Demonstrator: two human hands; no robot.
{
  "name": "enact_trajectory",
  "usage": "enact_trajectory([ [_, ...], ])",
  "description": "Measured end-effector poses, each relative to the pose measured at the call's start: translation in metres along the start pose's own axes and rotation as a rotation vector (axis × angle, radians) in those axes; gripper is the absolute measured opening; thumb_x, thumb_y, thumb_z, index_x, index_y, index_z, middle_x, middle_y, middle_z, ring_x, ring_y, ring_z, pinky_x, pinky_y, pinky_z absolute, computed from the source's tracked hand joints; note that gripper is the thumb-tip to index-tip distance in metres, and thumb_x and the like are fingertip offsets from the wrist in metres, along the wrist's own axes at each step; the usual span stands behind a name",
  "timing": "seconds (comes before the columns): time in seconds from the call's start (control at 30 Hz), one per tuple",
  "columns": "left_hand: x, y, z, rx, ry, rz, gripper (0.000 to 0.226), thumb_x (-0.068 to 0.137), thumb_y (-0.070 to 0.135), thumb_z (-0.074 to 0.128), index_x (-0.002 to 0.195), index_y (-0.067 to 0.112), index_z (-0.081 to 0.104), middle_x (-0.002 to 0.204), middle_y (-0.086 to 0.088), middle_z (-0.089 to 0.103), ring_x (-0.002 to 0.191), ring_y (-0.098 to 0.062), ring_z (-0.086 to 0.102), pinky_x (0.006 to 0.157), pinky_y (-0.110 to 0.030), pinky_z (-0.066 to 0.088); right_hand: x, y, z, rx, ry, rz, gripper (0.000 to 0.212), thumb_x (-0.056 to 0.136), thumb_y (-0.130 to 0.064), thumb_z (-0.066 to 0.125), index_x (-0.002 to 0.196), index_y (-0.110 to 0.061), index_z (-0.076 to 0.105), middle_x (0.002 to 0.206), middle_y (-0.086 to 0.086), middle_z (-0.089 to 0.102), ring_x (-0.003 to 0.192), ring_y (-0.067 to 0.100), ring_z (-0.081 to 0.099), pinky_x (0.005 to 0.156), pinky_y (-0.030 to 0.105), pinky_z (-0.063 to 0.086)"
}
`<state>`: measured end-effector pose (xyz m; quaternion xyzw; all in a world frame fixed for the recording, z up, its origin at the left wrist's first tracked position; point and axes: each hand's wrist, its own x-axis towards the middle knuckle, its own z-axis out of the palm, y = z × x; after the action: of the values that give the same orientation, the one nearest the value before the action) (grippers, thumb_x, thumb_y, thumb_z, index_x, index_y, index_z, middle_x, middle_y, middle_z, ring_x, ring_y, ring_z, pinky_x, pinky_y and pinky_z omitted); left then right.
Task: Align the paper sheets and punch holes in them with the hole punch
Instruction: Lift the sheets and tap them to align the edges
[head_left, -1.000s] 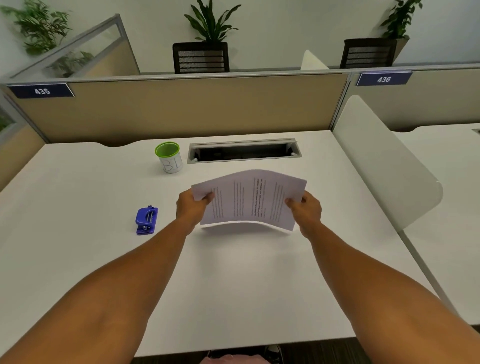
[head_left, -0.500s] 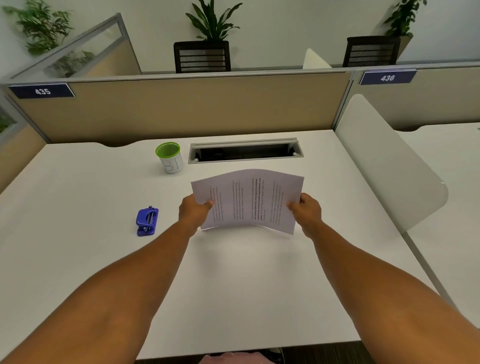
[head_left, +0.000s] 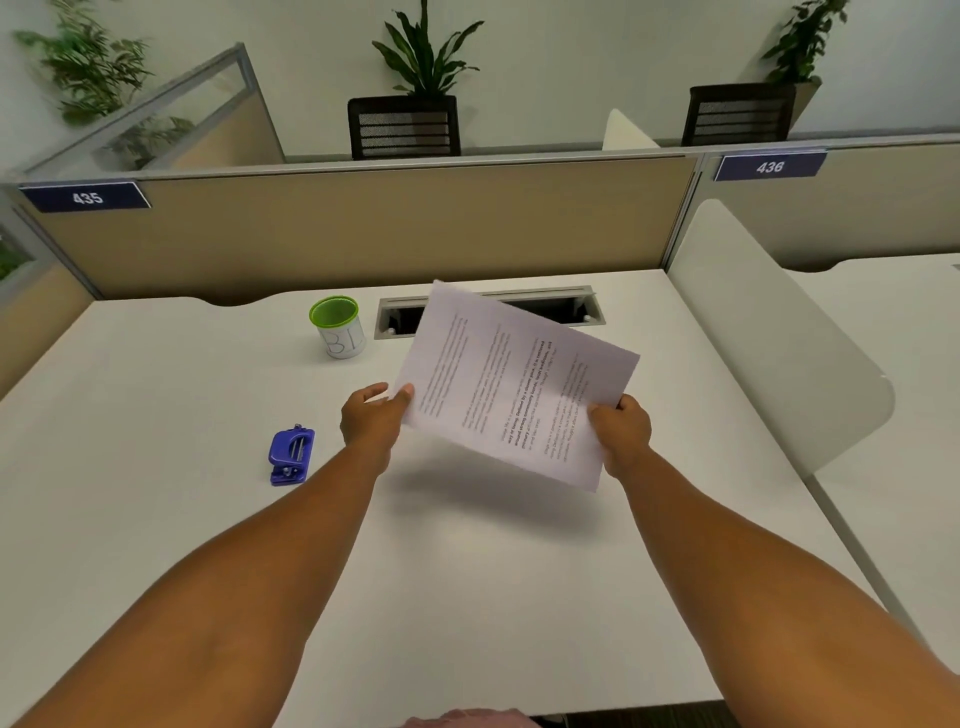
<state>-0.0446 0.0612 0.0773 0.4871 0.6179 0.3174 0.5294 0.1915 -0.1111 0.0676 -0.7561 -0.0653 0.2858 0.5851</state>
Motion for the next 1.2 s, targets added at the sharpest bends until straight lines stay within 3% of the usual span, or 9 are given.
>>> enact_trajectory([
  [0.13,-0.004,-0.001,0.005,-0.177,-0.086,-0.09,0.047,0.082,0.026,0.078,0.125,0.018,0.061,0.112,-0.004,0.069,0.093,-0.016,0.069,0.076,-0.027,0.051,0.005,0.002,0.003,0.173,0.029,0.101,0.019,0.084,0.002,0.049,0.084,-0.016,0.056,0.105,0.009,0.064,0.086,0.025,0.061,0.083,0.043,0.056],
  [0.27,-0.013,0.003,0.016,-0.189,-0.222,-0.048,0.037,0.086,0.024,0.075,0.121,0.018,0.065,0.103,0.0,0.073,0.092,-0.014,0.07,0.085,-0.028,0.055,0.003,0.005,0.011,0.295,0.001,0.197,0.025,0.082,0.004,0.049,0.088,-0.018,0.058,0.114,0.011,0.066,0.092,0.028,0.063,0.095,0.053,0.052],
  [0.47,-0.021,0.005,0.033,-0.168,-0.317,0.004,0.026,0.088,0.022,0.073,0.112,0.012,0.068,0.116,-0.003,0.072,0.099,-0.018,0.069,0.083,-0.029,0.057,-0.005,0.005,0.019,0.383,-0.18,0.27,0.044,0.084,0.01,0.05,0.121,-0.013,0.057,0.116,0.01,0.066,0.107,0.031,0.064,0.093,0.051,0.053],
  [0.57,-0.024,0.005,0.04,-0.213,-0.332,0.017,0.031,0.089,0.018,0.071,0.119,0.013,0.063,0.117,-0.004,0.07,0.102,-0.021,0.069,0.078,-0.031,0.059,-0.01,0.003,0.022,0.3,-0.296,0.295,0.043,0.086,0.01,0.056,0.122,-0.014,0.057,0.116,0.01,0.067,0.104,0.031,0.066,0.09,0.049,0.055],
  [0.63,-0.025,0.005,0.044,-0.202,-0.317,0.024,0.027,0.091,0.019,0.069,0.117,0.019,0.062,0.116,-0.002,0.07,0.102,-0.022,0.069,0.086,-0.04,0.059,-0.013,0.002,0.022,0.237,-0.38,0.303,0.043,0.084,0.011,0.061,0.12,-0.012,0.057,0.113,0.013,0.069,0.1,0.032,0.068,0.084,0.047,0.057],
  [0.73,-0.025,0.006,0.048,-0.184,-0.296,0.044,0.026,0.092,0.021,0.068,0.117,0.023,0.061,0.118,-0.001,0.07,0.106,-0.024,0.067,0.095,-0.046,0.054,-0.015,0.002,0.02,0.213,-0.444,0.305,0.043,0.08,0.014,0.066,0.116,-0.007,0.059,0.109,0.015,0.071,0.098,0.034,0.069,0.087,0.048,0.057],
  [0.87,-0.024,0.01,0.047,-0.153,-0.293,0.058,0.037,0.093,0.019,0.066,0.128,0.018,0.057,0.12,-0.002,0.067,0.106,-0.025,0.066,0.093,-0.043,0.054,-0.009,0.004,0.013,0.264,-0.372,0.263,0.045,0.076,0.008,0.073,0.116,-0.008,0.059,0.109,0.012,0.072,0.093,0.029,0.07,0.08,0.041,0.059],
  [1.07,-0.017,0.01,0.044,-0.05,-0.337,0.063,0.038,0.093,0.018,0.066,0.13,0.014,0.056,0.117,-0.005,0.067,0.099,-0.025,0.064,0.085,-0.04,0.053,0.002,0.0,0.001,0.248,-0.223,0.157,0.026,0.081,-0.007,0.075,0.104,-0.013,0.064,0.096,0.002,0.067,0.081,0.017,0.063,0.067,0.029,0.052],
  [1.2,-0.015,0.007,0.044,0.006,-0.399,0.07,0.033,0.093,0.017,0.066,0.125,0.015,0.057,0.112,-0.003,0.065,0.095,-0.024,0.064,0.083,-0.038,0.052,0.012,-0.001,0.005,0.125,-0.183,0.093,0.025,0.08,-0.016,0.077,0.104,-0.014,0.068,0.097,0.0,0.069,0.08,0.016,0.063,0.074,0.03,0.051],
])
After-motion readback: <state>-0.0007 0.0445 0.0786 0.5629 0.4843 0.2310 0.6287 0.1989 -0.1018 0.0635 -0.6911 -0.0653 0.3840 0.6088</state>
